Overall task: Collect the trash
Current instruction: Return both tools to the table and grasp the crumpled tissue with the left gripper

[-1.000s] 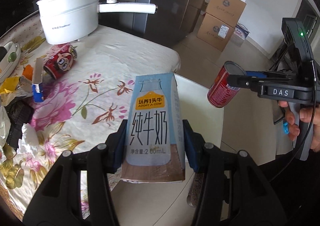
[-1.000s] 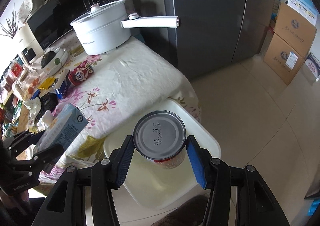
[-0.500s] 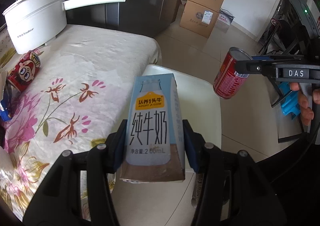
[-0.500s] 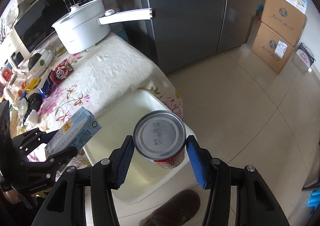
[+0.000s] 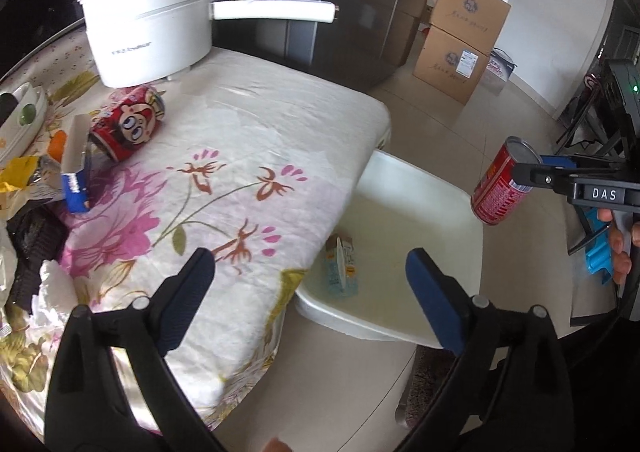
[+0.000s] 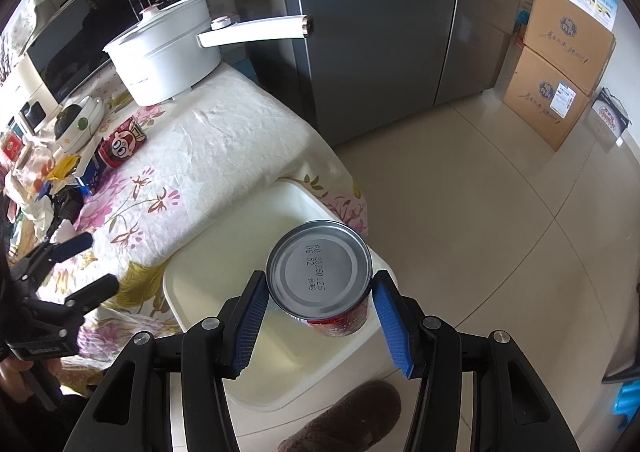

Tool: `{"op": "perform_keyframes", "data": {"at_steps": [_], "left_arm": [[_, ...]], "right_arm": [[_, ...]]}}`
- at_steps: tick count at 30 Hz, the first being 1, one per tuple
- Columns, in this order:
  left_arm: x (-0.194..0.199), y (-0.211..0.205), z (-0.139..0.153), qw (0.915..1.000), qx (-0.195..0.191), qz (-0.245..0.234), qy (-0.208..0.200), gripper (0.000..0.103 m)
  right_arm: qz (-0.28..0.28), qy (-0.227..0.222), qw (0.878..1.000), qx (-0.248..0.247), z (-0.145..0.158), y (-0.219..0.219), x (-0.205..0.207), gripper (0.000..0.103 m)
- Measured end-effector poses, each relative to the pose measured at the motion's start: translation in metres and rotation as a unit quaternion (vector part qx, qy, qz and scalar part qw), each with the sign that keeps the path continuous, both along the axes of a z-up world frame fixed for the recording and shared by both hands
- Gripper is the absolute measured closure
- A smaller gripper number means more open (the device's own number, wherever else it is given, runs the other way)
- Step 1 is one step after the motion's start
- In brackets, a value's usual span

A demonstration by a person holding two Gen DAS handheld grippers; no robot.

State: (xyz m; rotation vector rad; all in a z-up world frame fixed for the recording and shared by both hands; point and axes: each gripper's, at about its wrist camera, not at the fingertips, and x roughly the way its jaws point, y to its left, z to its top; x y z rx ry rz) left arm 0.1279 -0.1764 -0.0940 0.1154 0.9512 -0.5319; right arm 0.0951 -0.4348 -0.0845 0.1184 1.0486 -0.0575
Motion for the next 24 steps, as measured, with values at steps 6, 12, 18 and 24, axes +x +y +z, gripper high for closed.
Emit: {"op": "perform_keyframes", "data": {"at_steps": [6,12,18,24], "left_arm": [[-0.003,0.040,0.011,0.9990,0.009,0.043,0.003,0.006],[-0.008,0.075,0.019,0.9964,0.029,0.078,0.013,0.006],[-0.016,0.113,0.028,0.9945,0.045,0.094,0.012,0.006],[-0.021,0.148,0.031,0.9907,0.076,0.113,-0.003,0.006]], "right_arm": [[0.007,0.004,1.000,-0.004,-0.002,0.015,0.008,0.048],[0.016,0.015,1.000,-0.018,-0.008,0.034,0.021,0.048],[0.011,0.033,0.999,-0.027,-0.021,0.057,0.040,0.048],[-0.005,0.048,0.998,-0.030,-0.033,0.074,0.054,0.032]]}}
